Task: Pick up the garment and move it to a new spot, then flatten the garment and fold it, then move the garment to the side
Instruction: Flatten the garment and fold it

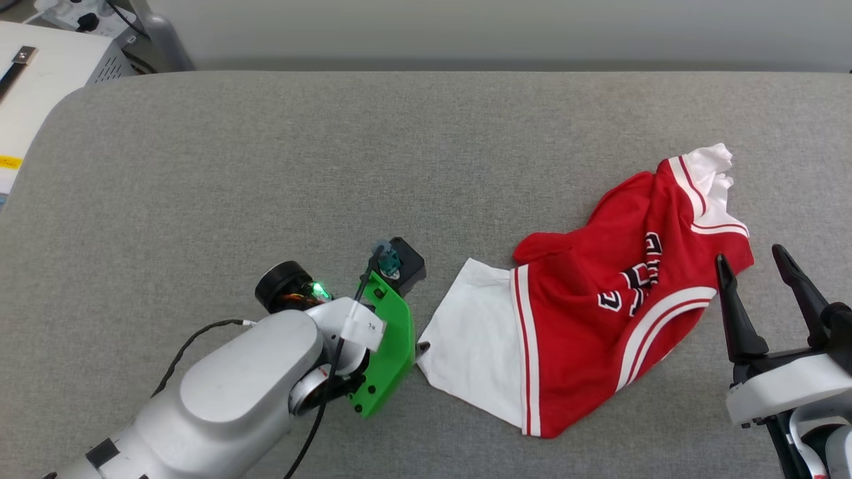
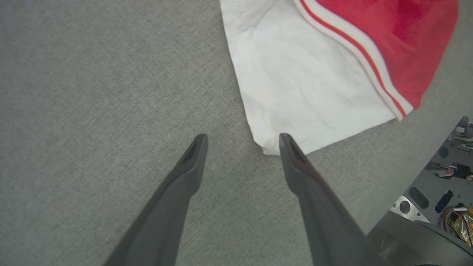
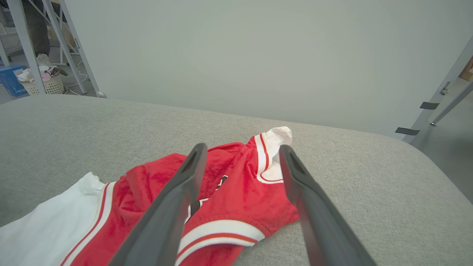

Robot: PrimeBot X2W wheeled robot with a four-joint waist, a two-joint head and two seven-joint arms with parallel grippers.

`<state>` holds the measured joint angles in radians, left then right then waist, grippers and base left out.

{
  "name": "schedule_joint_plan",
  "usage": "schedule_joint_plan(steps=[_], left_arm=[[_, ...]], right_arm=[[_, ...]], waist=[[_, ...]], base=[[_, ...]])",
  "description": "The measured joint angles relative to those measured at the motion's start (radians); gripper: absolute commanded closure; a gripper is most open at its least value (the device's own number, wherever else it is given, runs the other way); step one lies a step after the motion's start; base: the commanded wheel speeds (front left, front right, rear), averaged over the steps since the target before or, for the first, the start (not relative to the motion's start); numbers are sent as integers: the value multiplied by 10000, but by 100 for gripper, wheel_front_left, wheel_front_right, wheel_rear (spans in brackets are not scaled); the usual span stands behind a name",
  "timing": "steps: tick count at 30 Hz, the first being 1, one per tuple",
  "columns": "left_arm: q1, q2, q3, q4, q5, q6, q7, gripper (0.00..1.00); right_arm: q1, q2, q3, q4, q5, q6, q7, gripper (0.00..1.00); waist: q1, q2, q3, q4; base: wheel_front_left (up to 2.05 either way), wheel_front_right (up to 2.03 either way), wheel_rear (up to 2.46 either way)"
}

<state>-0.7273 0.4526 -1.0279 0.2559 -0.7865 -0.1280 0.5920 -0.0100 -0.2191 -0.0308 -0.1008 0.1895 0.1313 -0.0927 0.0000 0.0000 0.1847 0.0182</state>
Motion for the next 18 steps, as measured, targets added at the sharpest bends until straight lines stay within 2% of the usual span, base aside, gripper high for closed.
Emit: schedule_joint_plan(steps=[8, 14, 15, 16, 18], left_arm=[[-633, -238, -1760, 978, -173, 0, -268, 0], [-898, -380, -2163, 1597, -61, -10, -489, 0], [-908, -399, -2169, 1626, -56, -12, -581, 53], [-915, -401, -2178, 1651, -33, -21, -679, 99], [-933, -403, -2190, 1753, 35, -40, -1081, 100]], right_arm=[[-287, 105, 153, 255, -125, 0, -142, 0], [-461, 222, 190, 525, -222, 0, -267, 0], [-482, 226, 176, 583, -226, 0, -278, 0], [-496, 228, 157, 621, -226, 0, -297, 0], [-509, 230, 94, 711, -242, 0, -341, 0]], waist=[[0, 0, 440, -310], [0, 0, 770, -528], [0, 0, 807, -557], [0, 0, 828, -573], [0, 0, 816, -575]], base=[[0, 0, 0], [0, 0, 0], [0, 0, 0], [0, 0, 0], [0, 0, 0]])
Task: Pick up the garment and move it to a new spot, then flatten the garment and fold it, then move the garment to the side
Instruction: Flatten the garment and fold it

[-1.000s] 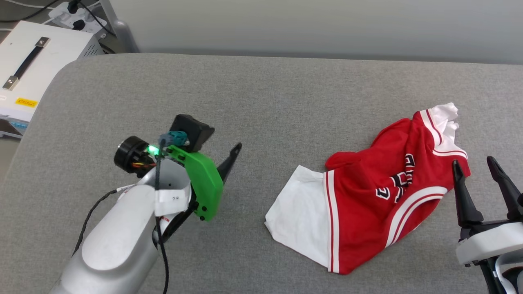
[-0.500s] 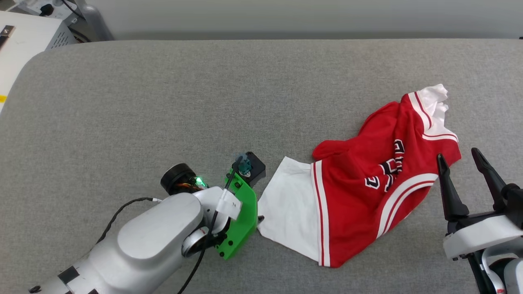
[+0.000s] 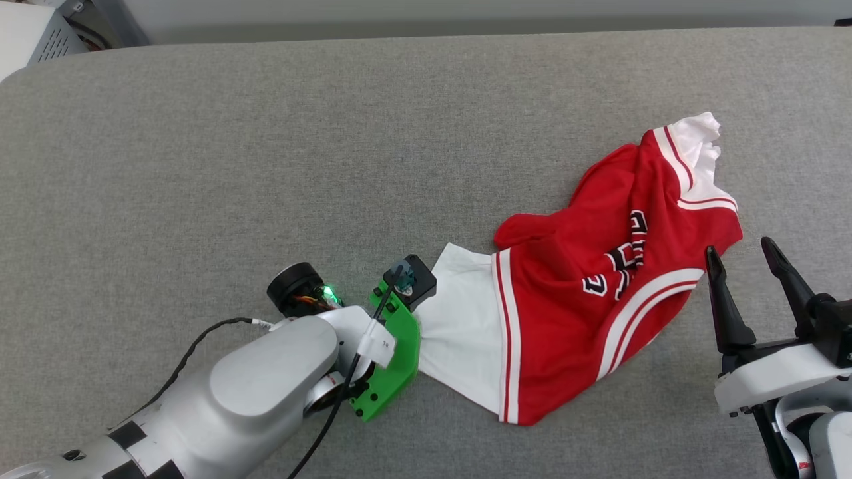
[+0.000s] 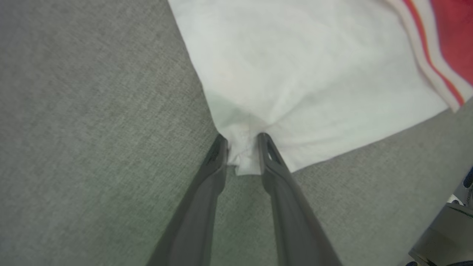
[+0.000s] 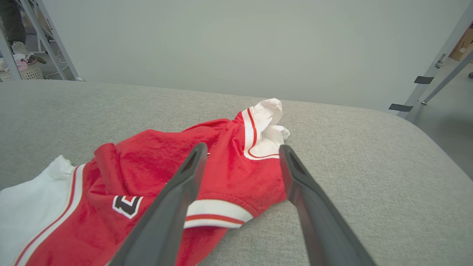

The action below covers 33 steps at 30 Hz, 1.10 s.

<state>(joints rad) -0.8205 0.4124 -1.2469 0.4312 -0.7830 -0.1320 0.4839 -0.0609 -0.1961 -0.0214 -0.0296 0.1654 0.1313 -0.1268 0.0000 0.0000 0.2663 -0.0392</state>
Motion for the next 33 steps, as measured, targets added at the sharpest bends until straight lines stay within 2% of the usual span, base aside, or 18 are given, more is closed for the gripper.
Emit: schedule_joint_plan(steps=[6, 10, 15, 22, 25, 29, 30, 33], left_arm=[[120, 205, 232, 320, -293, 0, -1582, 100], [346, 1139, 941, 314, -709, 337, -2376, 100], [879, 2322, 1639, 136, -1227, 913, -2861, 100], [1847, 3384, 2307, 180, -1952, 1664, -3365, 100], [2273, 3601, 2387, 389, -2107, 1818, -3488, 100], [2731, 3498, 2389, 485, -2380, 1820, -3699, 100], [2801, 3427, 2403, 500, -2426, 1877, -3843, 0], [2888, 3218, 2577, 512, -2399, 2178, -4621, 0]], right_arm=[[30, 10, -190, 142, -44, 0, -10, 0], [254, 19, -360, 174, -69, 0, -10, 0], [515, 38, -568, 180, -123, 0, 27, 0], [640, 23, -775, 203, -153, 0, 272, 0], [710, 4, -851, 207, -153, 0, 360, 0], [783, -36, -909, 207, -150, 0, 485, 0], [782, -71, -911, 199, -148, 0, 529, 0], [762, -253, -920, 150, -123, 0, 616, 0]], waist=[[0, 0, -327, 114], [0, 0, -598, 236], [0, 0, -788, 428], [0, 0, -903, 491], [0, 0, -938, 498], [0, -1, -999, 526], [0, 0, -1029, 539], [0, 0, -1136, 581]], base=[[0, 0, 0], [0, 0, 0], [0, 0, 0], [0, 0, 0], [0, 0, 0], [0, 0, 0], [0, 0, 0], [0, 0, 0]])
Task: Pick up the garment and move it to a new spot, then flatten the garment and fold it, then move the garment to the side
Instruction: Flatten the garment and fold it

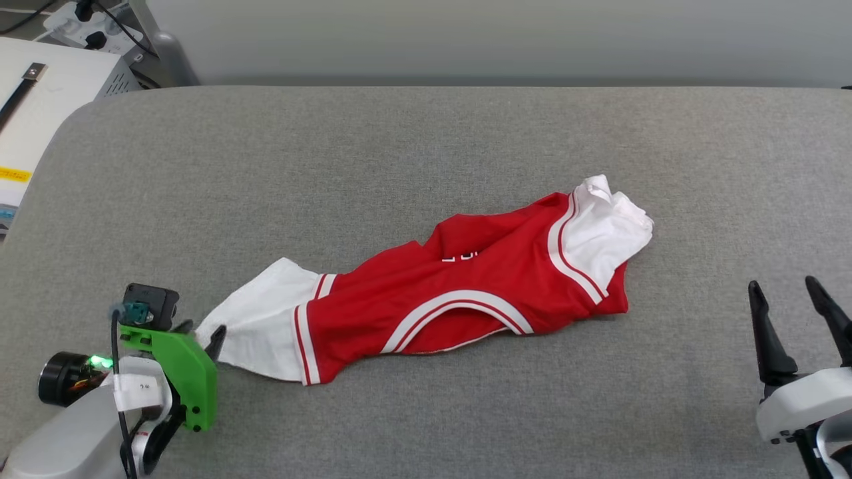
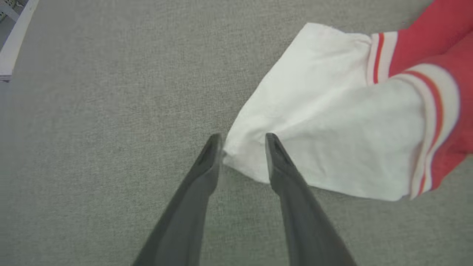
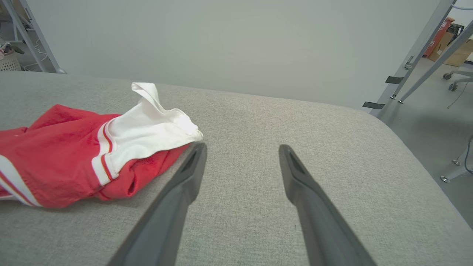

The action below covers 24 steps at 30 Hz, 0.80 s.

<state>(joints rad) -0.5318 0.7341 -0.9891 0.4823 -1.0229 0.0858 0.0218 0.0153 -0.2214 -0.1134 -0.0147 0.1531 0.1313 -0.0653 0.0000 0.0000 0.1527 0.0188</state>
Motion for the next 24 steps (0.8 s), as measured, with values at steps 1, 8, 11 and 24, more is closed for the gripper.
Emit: schedule_joint_plan(steps=[1, 8, 11, 24], left_arm=[[3, -65, 75, -13, 54, 153, -378, 0], [320, -477, 692, -886, 792, 1622, -2550, 0], [608, -675, 1066, -1720, 1390, 2330, -2754, 0], [2894, -2422, 4671, -4771, 4915, 3528, -2778, 0]], right_arm=[[-33, -102, -25, -27, 17, 0, 13, 0], [-1112, -1237, -127, -612, 408, 0, 635, 0], [-1858, -1856, 151, -769, 882, 0, 1302, 0], [-4712, -4959, 3678, 297, 4684, 0, 7910, 0]], waist=[[0, 0, -48, 18], [0, 0, -304, 295], [0, 0, -322, 466], [0, 0, 423, 1044]], base=[[0, 0, 0], [0, 0, 0], [0, 0, 0], [0, 0, 0]])
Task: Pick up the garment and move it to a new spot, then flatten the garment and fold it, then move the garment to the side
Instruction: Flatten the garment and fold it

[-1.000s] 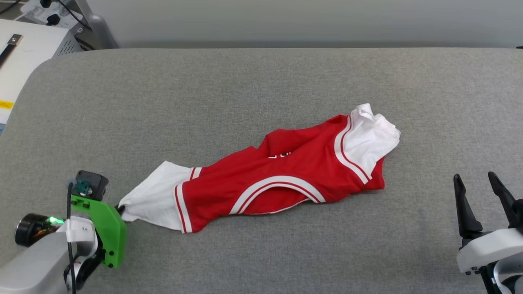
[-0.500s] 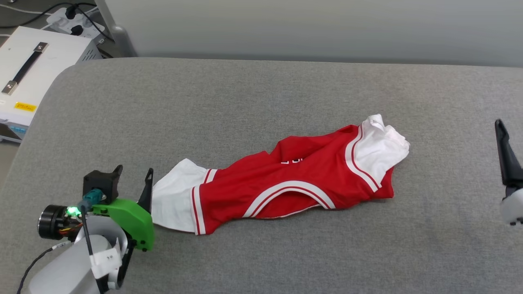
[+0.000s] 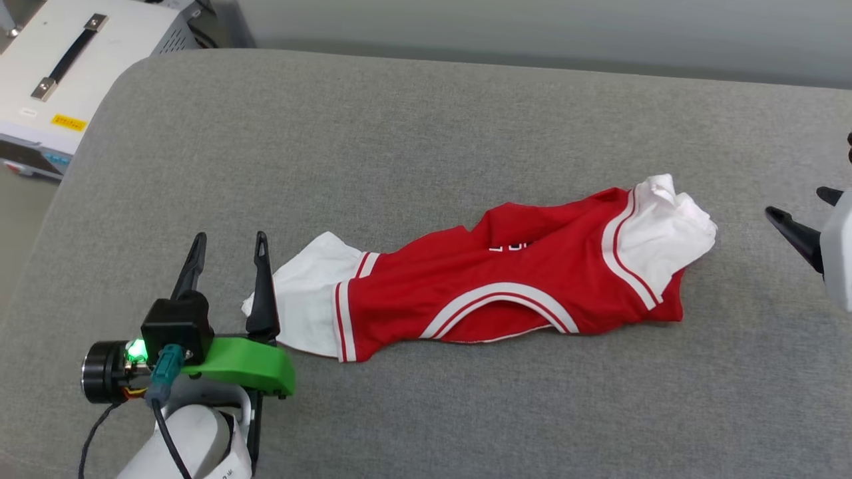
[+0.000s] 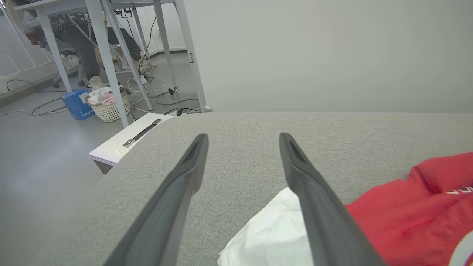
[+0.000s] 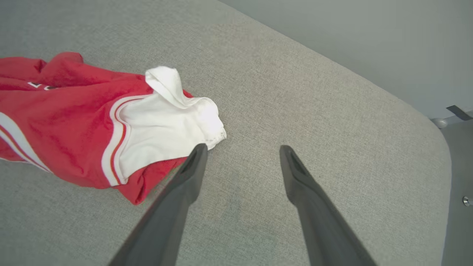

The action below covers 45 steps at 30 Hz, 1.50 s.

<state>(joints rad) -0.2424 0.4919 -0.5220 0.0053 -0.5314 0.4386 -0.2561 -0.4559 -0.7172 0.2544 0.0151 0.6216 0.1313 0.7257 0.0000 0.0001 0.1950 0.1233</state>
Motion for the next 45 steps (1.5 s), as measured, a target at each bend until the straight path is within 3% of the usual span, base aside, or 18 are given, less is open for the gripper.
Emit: schedule_joint_plan(steps=[6, 16, 23, 25, 32, 37, 45], left_arm=[[483, -1068, 1035, -132, 1026, -704, 0, 0], [369, -2366, 2197, 44, 2261, -1946, 2, 0], [351, -2953, 2911, 280, 2871, -2502, 2, 0], [364, -3041, 3114, 322, 3028, -2615, 0, 0], [478, -3294, 3645, 514, 3382, -3064, 0, 0], [891, -3429, 3896, 665, 3632, -3258, 2, 0], [1637, -3521, 4282, 792, 3760, -3428, 0, 0]], right_arm=[[-1319, -272, 982, 1057, 523, 0, 1333, 0], [-2586, 52, 2360, 2984, 424, 0, 1220, 0], [-2550, -209, 2863, 3776, 869, 4, 1081, 0], [-2532, -224, 2920, 3785, 988, 2, 838, 100], [-2158, -270, 3258, 3459, 1747, 0, -637, 100], [-1222, -838, 3319, 2525, 2056, 0, -1618, 100], [951, -1730, 1787, 807, 2274, 2, -2550, 100]], waist=[[0, 0, 581, 307], [1, 0, 1685, 854], [0, -1, 2144, 1147], [0, -1, 2129, 1128], [1, 0, 1697, 888], [1, 0, 1090, 675], [0, 0, 135, 281]], base=[[0, 0, 0], [0, 0, 0], [0, 0, 0], [0, 0, 0], [0, 0, 0], [0, 0, 0], [0, 0, 0]])
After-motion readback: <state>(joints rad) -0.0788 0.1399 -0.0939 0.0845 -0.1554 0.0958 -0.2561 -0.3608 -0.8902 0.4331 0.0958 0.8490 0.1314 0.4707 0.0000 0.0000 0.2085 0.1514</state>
